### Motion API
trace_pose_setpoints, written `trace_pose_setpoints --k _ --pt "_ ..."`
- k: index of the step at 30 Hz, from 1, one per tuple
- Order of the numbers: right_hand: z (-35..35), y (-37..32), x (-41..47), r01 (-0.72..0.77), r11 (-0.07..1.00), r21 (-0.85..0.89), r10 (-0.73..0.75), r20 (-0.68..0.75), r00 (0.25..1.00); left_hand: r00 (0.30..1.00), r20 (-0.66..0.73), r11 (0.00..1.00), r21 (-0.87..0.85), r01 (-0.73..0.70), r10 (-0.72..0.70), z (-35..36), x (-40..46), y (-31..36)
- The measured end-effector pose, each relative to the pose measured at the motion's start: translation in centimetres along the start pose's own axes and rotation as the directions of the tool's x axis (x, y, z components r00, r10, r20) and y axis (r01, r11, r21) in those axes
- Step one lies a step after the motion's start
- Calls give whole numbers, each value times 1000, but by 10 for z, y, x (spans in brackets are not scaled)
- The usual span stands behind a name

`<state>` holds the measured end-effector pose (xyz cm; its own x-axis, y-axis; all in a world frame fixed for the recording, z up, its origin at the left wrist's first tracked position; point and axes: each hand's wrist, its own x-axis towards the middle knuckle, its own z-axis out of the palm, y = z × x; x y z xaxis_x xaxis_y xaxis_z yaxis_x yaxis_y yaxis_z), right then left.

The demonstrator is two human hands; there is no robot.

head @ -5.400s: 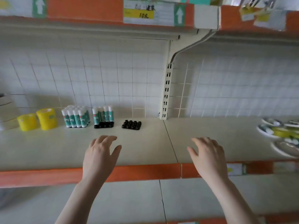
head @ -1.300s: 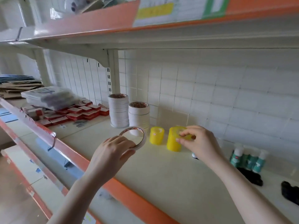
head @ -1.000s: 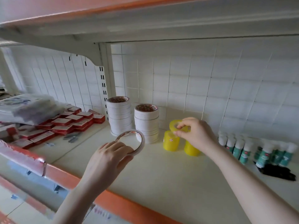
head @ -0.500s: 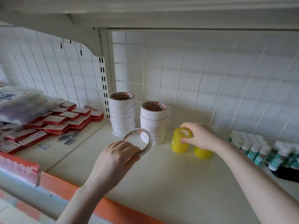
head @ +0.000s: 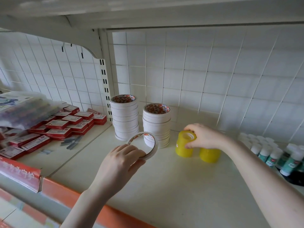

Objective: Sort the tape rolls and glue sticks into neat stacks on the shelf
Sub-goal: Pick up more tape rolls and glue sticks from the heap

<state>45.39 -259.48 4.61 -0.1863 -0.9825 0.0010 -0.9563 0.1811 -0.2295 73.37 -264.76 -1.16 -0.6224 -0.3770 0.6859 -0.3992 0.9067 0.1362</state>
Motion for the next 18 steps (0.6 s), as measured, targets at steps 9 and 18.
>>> trace_pose_setpoints --k 9,18 --pt "-2 3 3 8 1000 10 -8 42 999 1000 -24 1000 6 -10 11 -8 4 3" --pt "-7 0 -27 -18 999 -43 7 -251 968 995 -52 995 53 -79 82 -42 53 9"
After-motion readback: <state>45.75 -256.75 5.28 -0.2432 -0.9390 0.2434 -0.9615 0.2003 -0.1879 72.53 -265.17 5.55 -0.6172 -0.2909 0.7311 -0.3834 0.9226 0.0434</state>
